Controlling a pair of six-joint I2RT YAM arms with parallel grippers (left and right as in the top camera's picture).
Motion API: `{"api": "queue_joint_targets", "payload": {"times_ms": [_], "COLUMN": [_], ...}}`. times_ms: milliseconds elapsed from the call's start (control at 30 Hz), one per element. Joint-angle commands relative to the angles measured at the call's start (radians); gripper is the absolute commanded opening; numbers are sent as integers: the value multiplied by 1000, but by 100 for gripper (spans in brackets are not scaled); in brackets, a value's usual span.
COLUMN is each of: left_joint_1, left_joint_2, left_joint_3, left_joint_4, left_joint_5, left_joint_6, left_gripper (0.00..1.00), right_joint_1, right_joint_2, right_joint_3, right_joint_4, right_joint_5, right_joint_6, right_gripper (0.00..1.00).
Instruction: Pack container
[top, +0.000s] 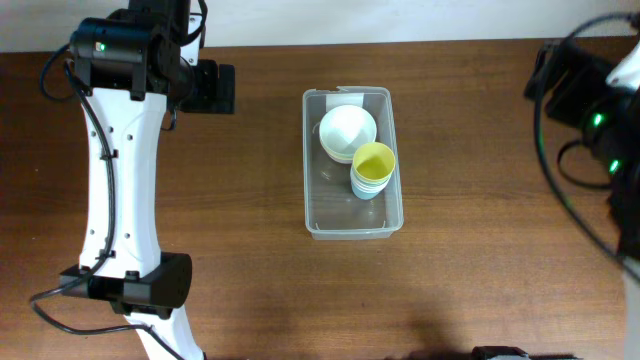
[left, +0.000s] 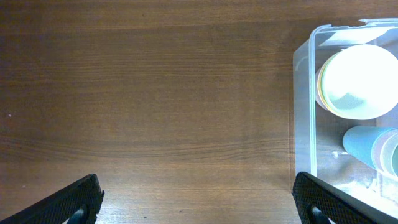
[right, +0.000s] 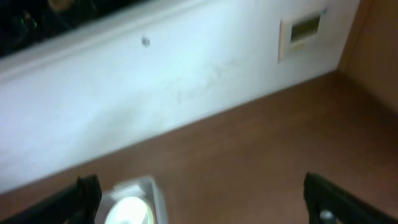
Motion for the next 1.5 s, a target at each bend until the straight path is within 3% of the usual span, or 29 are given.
{"api": "queue_joint_targets", "payload": {"times_ms": [0,233,733,967,1467], "left_joint_1": [6,6,6,6,6], "left_joint_2": [8,8,8,8,8], "left_joint_3": [-5,-5,-5,-5,-5], "left_joint_4": [2,2,2,2,2], "left_joint_5": [-5,-4,-4,-4,-4], "left_joint_6": [-13,-13,-13,-13,-13], "left_gripper": [100,100,100,100,100], "right_joint_1": [8,8,8,5,4], "right_joint_2": [-147,-440,-946,-1101,-1262], "right_joint_3": [-258,-703,-1355,-1502,-1675], "right_joint_4": [126,289,559,568,568], "right_joint_5": [34,23,16,16,11], "right_joint_6": [-87,-138,-206,-206,-195], "right_gripper": [99,99,99,99,99]}}
